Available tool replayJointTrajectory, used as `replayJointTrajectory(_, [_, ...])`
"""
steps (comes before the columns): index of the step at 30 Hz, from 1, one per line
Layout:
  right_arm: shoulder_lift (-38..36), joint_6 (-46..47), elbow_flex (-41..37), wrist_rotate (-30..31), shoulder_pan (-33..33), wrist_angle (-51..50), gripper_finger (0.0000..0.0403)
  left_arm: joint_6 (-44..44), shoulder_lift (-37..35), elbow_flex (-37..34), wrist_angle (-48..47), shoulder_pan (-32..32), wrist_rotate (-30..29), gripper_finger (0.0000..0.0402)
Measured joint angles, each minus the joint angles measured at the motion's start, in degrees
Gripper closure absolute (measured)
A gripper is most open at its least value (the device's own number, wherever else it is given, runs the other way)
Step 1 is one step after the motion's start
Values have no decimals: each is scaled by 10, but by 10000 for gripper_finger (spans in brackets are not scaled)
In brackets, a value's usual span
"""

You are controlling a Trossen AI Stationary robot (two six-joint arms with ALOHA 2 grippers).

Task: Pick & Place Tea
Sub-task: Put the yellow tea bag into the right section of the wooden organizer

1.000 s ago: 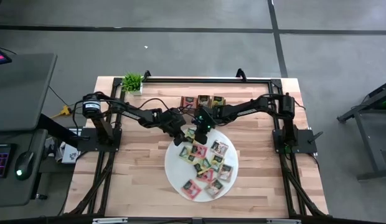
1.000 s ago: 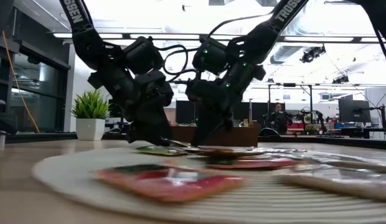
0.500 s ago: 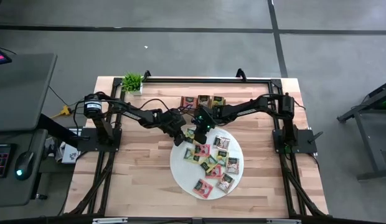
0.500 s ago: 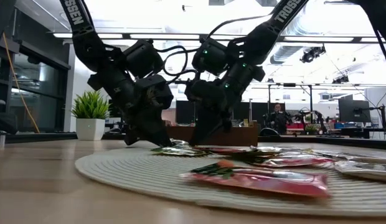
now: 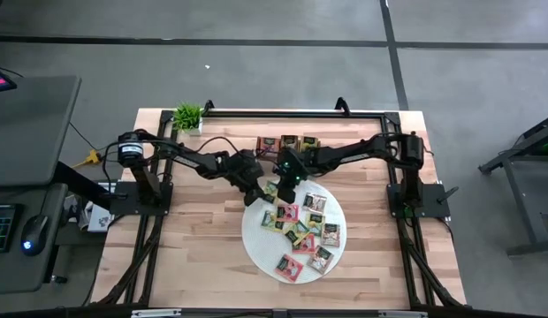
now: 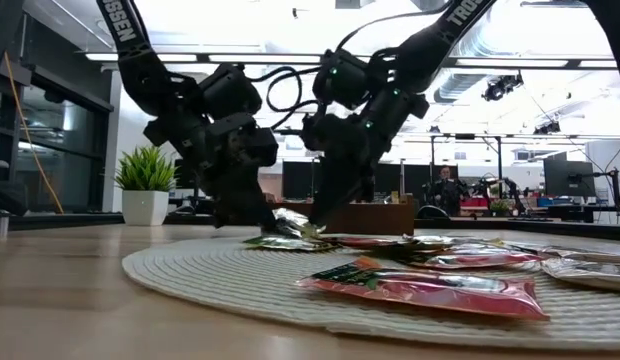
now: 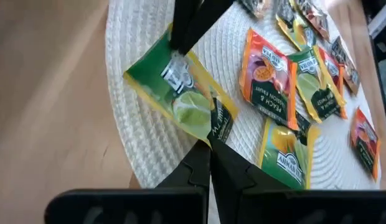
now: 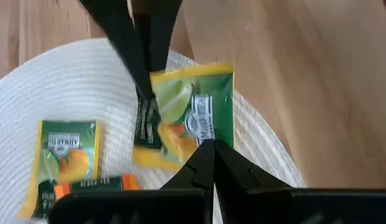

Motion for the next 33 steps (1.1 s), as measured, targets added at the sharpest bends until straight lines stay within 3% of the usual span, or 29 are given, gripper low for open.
replayJointTrajectory(12, [-86,-13,1,-13,-6,-33,403,157,-75,1,-58,44,51,401])
replayJointTrajectory(16, [-151,-26,1,-14,-19,-47,403,229,-82,16,-136,47,56,401])
replayJointTrajectory(20, [-208,-34,2,-14,-35,-50,403,333,-82,79,-252,45,49,401])
replayJointTrajectory(26, [-264,-40,2,18,-58,-57,403,469,-82,195,-405,45,-58,401])
replayJointTrajectory(33, [-276,-36,2,29,-59,-84,403,577,-82,315,-551,45,-160,401])
